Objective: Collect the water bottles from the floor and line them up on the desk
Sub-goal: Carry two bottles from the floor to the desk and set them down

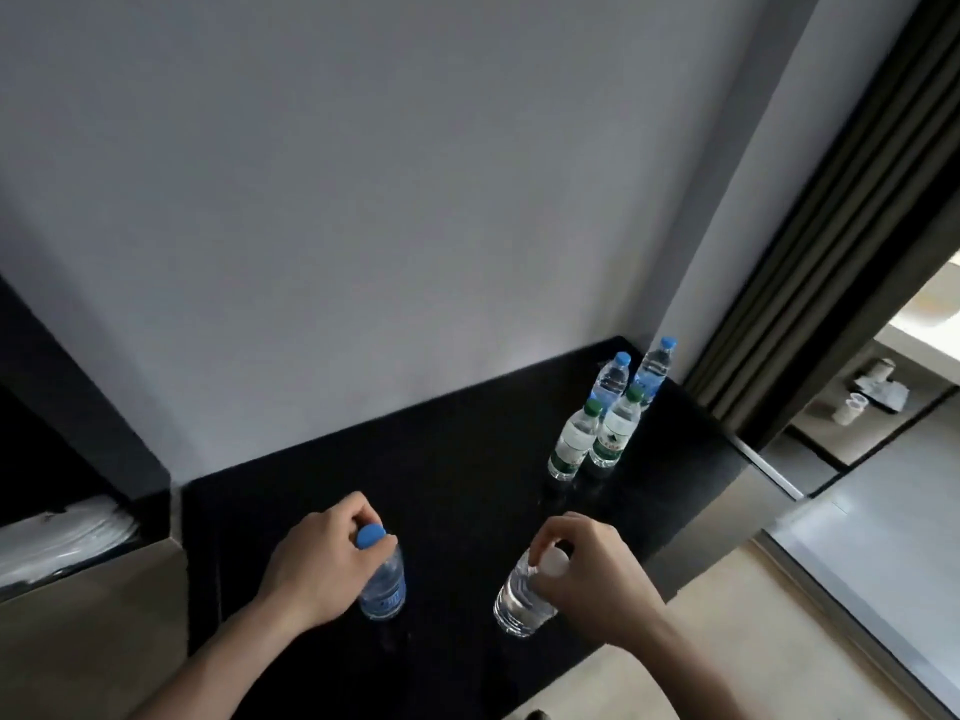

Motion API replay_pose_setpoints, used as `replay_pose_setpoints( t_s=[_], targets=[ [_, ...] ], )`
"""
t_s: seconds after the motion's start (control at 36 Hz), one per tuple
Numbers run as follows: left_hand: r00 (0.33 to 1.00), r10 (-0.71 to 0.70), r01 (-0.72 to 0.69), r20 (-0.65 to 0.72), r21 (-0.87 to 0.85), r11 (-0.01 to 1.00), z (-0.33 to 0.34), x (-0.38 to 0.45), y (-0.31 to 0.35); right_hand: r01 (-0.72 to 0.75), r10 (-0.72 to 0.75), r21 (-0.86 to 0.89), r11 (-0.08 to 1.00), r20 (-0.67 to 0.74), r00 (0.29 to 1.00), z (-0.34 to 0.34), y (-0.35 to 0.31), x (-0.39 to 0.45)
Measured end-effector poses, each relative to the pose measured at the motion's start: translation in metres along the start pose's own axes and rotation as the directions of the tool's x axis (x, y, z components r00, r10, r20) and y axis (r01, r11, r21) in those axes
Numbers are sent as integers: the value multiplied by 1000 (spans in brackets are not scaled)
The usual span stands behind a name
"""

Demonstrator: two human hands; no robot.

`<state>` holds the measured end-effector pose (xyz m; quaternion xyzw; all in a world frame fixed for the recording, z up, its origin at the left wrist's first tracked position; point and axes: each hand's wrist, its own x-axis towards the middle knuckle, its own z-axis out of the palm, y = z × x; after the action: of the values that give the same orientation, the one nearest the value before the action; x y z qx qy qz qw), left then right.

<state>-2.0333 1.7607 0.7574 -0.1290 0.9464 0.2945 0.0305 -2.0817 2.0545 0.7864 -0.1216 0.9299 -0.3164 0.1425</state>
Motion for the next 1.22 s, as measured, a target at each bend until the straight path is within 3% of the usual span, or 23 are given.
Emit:
replay_pose_setpoints(
  t_s=[0.22, 0.47, 0.83, 1.22],
  targets=[
    [980, -175, 177, -97, 7, 984, 30, 32, 34, 100, -95, -22, 995, 159, 983, -36, 49, 69],
    [963, -237, 244, -126, 42, 969, 43, 64, 61, 138, -119, -58, 989, 261, 958, -52, 68, 118],
    [977, -206, 212, -55, 170, 962, 52, 118, 67, 101, -92, -36, 994, 200, 975, -65, 67, 162],
    [933, -350, 360, -83, 191, 913, 91, 163, 86, 171, -158, -18, 985, 293, 943, -66, 46, 284]
  ],
)
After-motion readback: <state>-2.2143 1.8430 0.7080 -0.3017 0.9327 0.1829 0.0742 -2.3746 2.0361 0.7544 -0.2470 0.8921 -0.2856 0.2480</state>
